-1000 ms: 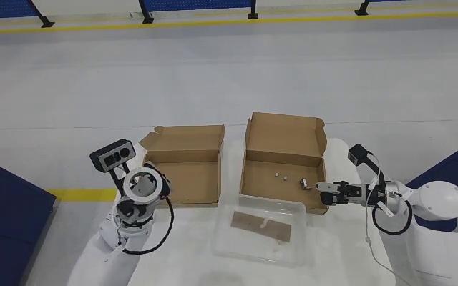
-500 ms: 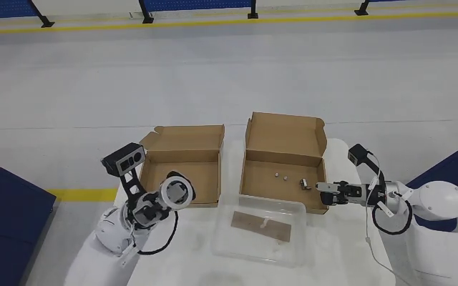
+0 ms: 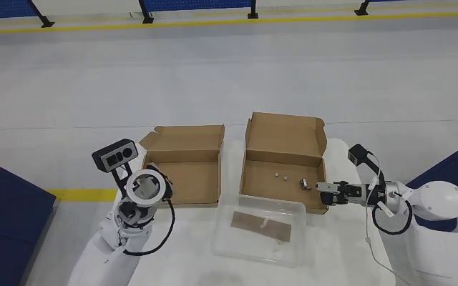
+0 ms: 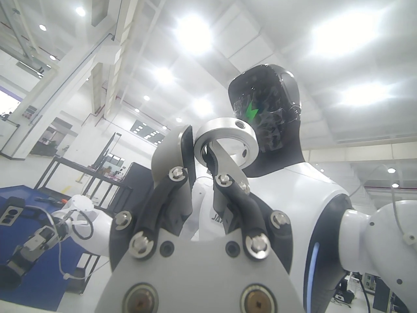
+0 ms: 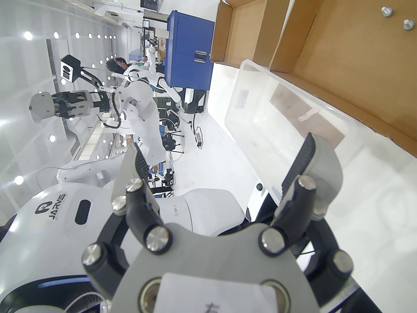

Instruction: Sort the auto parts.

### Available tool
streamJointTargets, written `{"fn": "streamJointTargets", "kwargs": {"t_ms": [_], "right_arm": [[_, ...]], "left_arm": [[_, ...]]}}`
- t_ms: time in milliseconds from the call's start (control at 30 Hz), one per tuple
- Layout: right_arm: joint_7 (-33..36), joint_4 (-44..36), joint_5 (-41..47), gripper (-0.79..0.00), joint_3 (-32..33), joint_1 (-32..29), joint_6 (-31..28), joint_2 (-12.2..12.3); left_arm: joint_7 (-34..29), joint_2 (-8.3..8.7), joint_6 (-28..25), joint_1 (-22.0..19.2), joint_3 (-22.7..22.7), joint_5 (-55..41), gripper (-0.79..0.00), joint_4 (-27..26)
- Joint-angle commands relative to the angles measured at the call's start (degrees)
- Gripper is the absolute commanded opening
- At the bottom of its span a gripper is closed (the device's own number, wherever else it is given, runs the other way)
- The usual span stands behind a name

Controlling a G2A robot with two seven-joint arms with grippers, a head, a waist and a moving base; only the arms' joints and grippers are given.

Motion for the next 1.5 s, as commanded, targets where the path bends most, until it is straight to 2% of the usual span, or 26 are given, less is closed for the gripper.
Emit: {"fn": "streamJointTargets", "kwargs": {"t_ms": [0, 333, 567, 867, 1233, 1467], "right_arm": [[0.0, 0.0, 0.0, 0.000, 0.0, 0.0, 0.0, 0.0], [0.0, 0.0, 0.0, 0.000, 0.0, 0.0, 0.0, 0.0], [0.0, 0.0, 0.0, 0.000, 0.0, 0.0, 0.0, 0.0], [0.0, 0.0, 0.0, 0.000, 0.0, 0.0, 0.0, 0.0], [0.0, 0.0, 0.0, 0.000, 0.0, 0.0, 0.0, 0.0], [0.0, 0.0, 0.0, 0.000, 0.0, 0.0, 0.0, 0.0]], "left_arm": [[-0.2, 0.10, 0.2, 0.2, -0.7, 4.3, -0.785, 0.4], [2.6, -0.10, 0.8, 1.0, -1.8, 16.4, -0.785, 0.3], [4.6, -0.32, 0.5, 1.3, -0.4, 12.7, -0.785, -0.4], [2.4, -0.28, -1.0, 0.8, -0.2, 6.5, -0.785, 0.2], [2.6, -0.28, -0.7, 0.8, -0.2, 6.7, -0.785, 0.3], [4.6, -0.31, 3.8, 1.6, -1.4, 15.7, -0.785, 4.1]]}}
